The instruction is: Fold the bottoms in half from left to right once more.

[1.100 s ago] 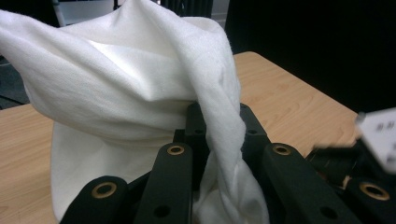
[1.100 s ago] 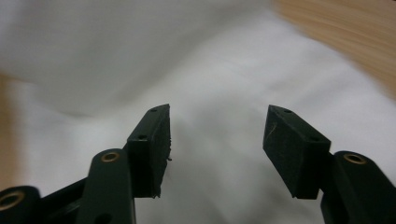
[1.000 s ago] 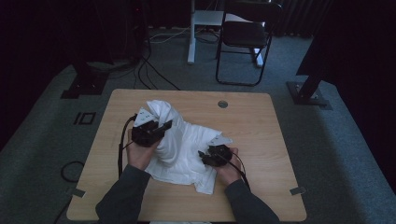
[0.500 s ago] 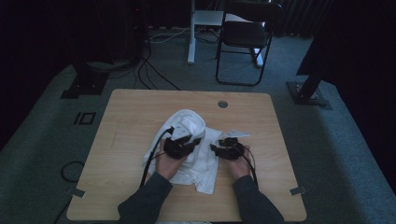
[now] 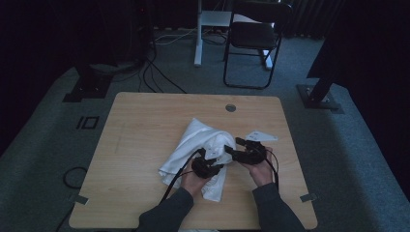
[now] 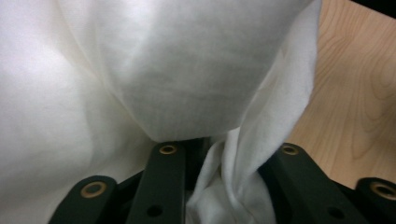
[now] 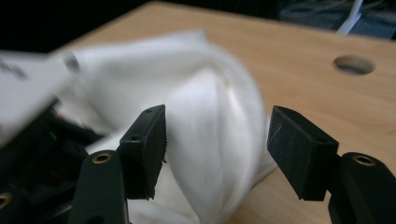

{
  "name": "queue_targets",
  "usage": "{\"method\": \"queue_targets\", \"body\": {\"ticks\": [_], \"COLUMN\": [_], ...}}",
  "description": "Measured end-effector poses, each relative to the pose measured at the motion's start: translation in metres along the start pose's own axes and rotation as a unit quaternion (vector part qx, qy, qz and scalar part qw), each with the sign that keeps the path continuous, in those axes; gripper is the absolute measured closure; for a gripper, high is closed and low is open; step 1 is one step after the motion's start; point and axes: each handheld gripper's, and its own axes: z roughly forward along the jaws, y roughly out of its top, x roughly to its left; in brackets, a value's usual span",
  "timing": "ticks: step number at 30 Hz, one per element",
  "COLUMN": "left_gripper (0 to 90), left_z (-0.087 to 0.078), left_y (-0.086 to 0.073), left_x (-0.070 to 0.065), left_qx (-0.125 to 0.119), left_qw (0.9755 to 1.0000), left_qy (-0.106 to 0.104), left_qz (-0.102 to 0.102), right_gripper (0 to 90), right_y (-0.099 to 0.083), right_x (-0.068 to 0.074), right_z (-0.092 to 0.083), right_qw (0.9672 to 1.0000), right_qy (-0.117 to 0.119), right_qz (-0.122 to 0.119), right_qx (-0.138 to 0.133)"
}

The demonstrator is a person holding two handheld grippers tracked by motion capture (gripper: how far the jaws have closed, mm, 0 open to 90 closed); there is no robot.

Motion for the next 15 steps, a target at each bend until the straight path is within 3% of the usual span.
{"method": "queue_targets", "body": {"ticks": [1, 3, 6, 9, 10, 12, 15], "left_gripper": [67.3, 60.8, 56.6, 54.6, 54.1, 54.5, 58.2], "left_z": [-0.003, -0.014, -0.042, -0.078, -0.089, -0.106, -0.116], "left_y": [0.001, 0.004, 0.016, 0.034, 0.041, 0.051, 0.055], "left_x": [-0.001, -0.005, -0.012, -0.009, -0.003, 0.016, 0.061], "left_qx": [-0.001, -0.004, -0.027, -0.075, -0.090, -0.111, -0.107], "left_qw": [1.0000, 1.0000, 0.9996, 0.9969, 0.9958, 0.9928, 0.9901], "left_qy": [-0.002, 0.000, -0.009, -0.013, -0.002, 0.042, 0.081], "left_qz": [-0.002, 0.004, 0.007, 0.020, 0.018, 0.013, -0.042], "right_gripper": [53.7, 70.7, 78.4, 81.4, 82.0, 83.2, 84.4], "right_y": [-0.004, -0.010, -0.016, -0.019, -0.019, -0.019, -0.014], "right_x": [-0.001, -0.006, -0.013, -0.021, -0.023, -0.026, -0.030], "right_z": [0.014, 0.025, 0.038, 0.049, 0.053, 0.060, 0.070], "right_qw": [0.9992, 0.9985, 0.9971, 0.9958, 0.9952, 0.9943, 0.9929], "right_qy": [-0.015, -0.011, -0.024, -0.039, -0.043, -0.049, -0.059], "right_qz": [0.001, 0.008, 0.013, 0.012, 0.007, -0.002, -0.018], "right_qx": [0.037, 0.053, 0.071, 0.082, 0.087, 0.095, 0.102]}}
